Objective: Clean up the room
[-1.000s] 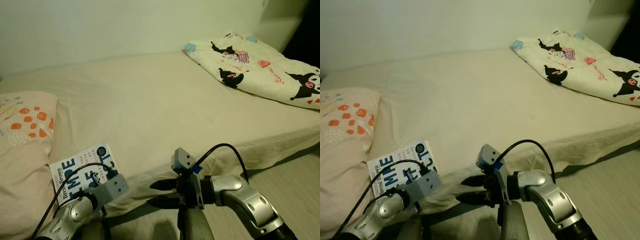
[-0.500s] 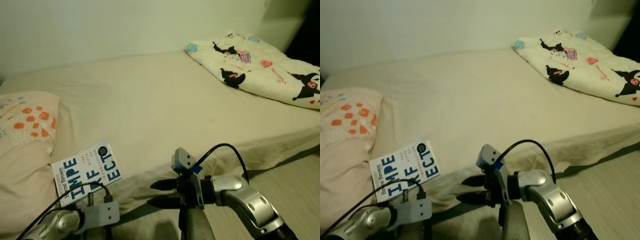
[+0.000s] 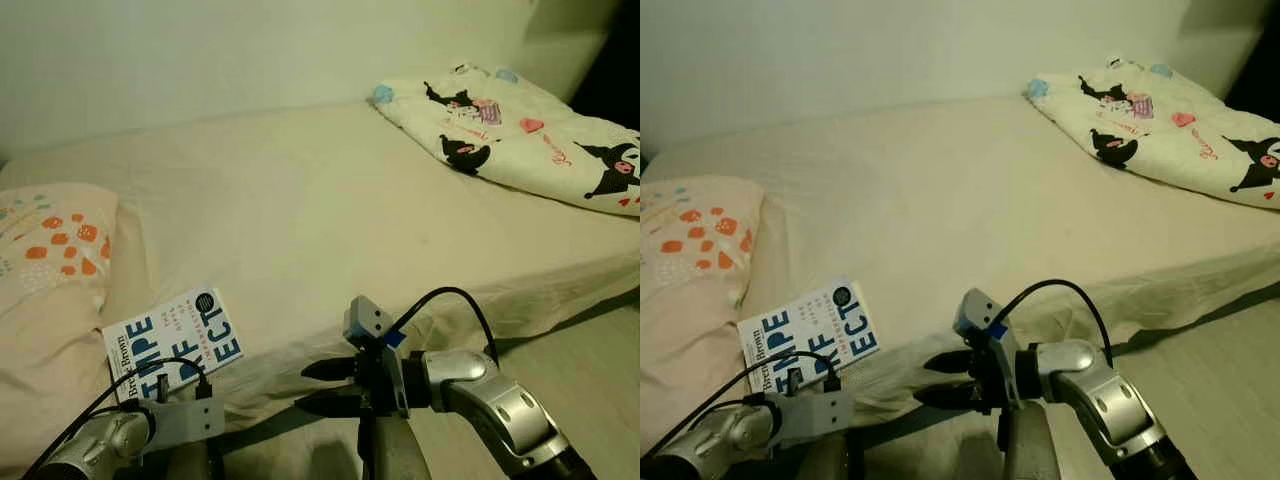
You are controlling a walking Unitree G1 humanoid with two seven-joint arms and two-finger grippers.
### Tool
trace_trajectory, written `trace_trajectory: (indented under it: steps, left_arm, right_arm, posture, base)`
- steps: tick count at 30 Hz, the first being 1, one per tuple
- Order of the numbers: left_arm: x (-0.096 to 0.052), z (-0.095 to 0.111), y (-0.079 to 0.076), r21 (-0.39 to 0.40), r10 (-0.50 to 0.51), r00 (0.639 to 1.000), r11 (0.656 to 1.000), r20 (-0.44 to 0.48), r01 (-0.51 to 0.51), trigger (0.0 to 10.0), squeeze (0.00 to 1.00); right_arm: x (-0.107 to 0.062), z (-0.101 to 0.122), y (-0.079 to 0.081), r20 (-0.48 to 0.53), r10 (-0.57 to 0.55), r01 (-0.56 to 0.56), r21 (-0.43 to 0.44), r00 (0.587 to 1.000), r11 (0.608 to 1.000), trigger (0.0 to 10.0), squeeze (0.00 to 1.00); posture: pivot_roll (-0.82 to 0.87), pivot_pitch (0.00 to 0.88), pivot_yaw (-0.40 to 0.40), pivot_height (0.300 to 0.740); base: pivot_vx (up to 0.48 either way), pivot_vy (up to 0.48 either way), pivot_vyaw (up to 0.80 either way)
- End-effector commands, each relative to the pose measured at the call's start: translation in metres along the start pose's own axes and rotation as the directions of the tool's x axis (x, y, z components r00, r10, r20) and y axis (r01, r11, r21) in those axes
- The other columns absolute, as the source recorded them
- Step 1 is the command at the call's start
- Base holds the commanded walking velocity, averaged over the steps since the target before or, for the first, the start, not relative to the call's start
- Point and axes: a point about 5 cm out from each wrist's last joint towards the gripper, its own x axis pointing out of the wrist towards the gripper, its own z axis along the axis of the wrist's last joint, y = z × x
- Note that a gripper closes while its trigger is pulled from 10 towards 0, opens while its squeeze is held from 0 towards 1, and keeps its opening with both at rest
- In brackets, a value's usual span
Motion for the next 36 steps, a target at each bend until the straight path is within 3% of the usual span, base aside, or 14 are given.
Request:
trace_trajectory:
  steps: [1,6,19,25,28,31,33,34,36]
  left_arm:
    - [-0.003,-0.017,-0.005,0.057,-0.025,0.995,0.998,-0.100,0.031,0.0,0.00]
    - [-0.005,-0.029,0.002,0.092,0.002,0.980,0.996,-0.199,0.017,0.0,0.00]
    - [-0.003,-0.032,0.014,0.113,0.055,0.969,0.993,-0.243,-0.028,0.0,0.00]
    - [-0.003,-0.033,0.012,0.101,0.044,0.969,0.995,-0.245,-0.020,0.0,0.00]
    - [-0.009,-0.035,0.002,0.005,-0.054,0.975,0.998,-0.213,0.057,0.0,0.00]
    - [-0.027,-0.037,-0.009,-0.120,-0.220,0.961,0.972,-0.166,0.202,0.0,0.00]
    - [-0.032,-0.036,-0.010,-0.136,-0.244,0.958,0.965,-0.153,0.224,0.0,0.00]
    - [-0.049,-0.029,-0.014,-0.184,-0.323,0.942,0.935,-0.086,0.304,0.0,0.00]
    - [-0.054,-0.026,-0.015,-0.192,-0.349,0.935,0.924,-0.060,0.332,0.0,0.00]
  right_arm:
    - [0.000,-0.002,0.001,-0.007,-0.003,0.003,-0.008,1.000,1.000,10.0,0.00]
    - [-0.001,-0.002,0.000,-0.009,-0.006,0.006,-0.011,1.000,1.000,10.0,0.00]
    - [-0.003,-0.002,0.000,-0.010,-0.009,0.009,-0.012,1.000,1.000,10.0,0.00]
    - [-0.003,-0.002,0.000,-0.011,-0.006,0.006,-0.012,1.000,1.000,10.0,0.00]
    - [-0.004,-0.002,0.002,-0.011,0.001,-0.001,-0.006,1.000,1.000,10.0,0.00]
    - [-0.003,-0.002,0.004,-0.009,0.007,-0.007,0.001,1.000,1.000,10.0,0.00]
    - [-0.003,-0.003,0.004,-0.008,0.009,-0.009,0.003,1.000,1.000,10.0,0.00]
    - [-0.002,-0.003,0.005,-0.009,0.015,-0.015,0.006,1.000,1.000,10.0,0.00]
    - [-0.002,-0.003,0.005,-0.009,0.016,-0.016,0.006,1.000,1.000,10.0,0.00]
  posture:
    - [-0.12,0.163,-0.036,0.572]
    - [-0.12,0.167,-0.038,0.572]
    - [-0.13,0.165,-0.038,0.572]
    - [-0.13,0.164,-0.036,0.572]
    - [-0.13,0.160,-0.028,0.572]
    - [-0.13,0.157,-0.029,0.572]
    - [-0.12,0.156,-0.030,0.572]
    - [-0.12,0.152,-0.032,0.572]
    - [-0.12,0.152,-0.032,0.572]
  base:
    - [0.000,0.000,0.00]
    - [0.000,0.000,0.00]
    - [0.000,0.000,0.00]
    - [0.000,0.000,0.00]
    - [0.000,0.000,0.00]
    - [0.000,0.000,0.00]
    - [0.000,0.000,0.00]
    - [0.000,0.000,0.00]
    - [0.000,0.000,0.00]
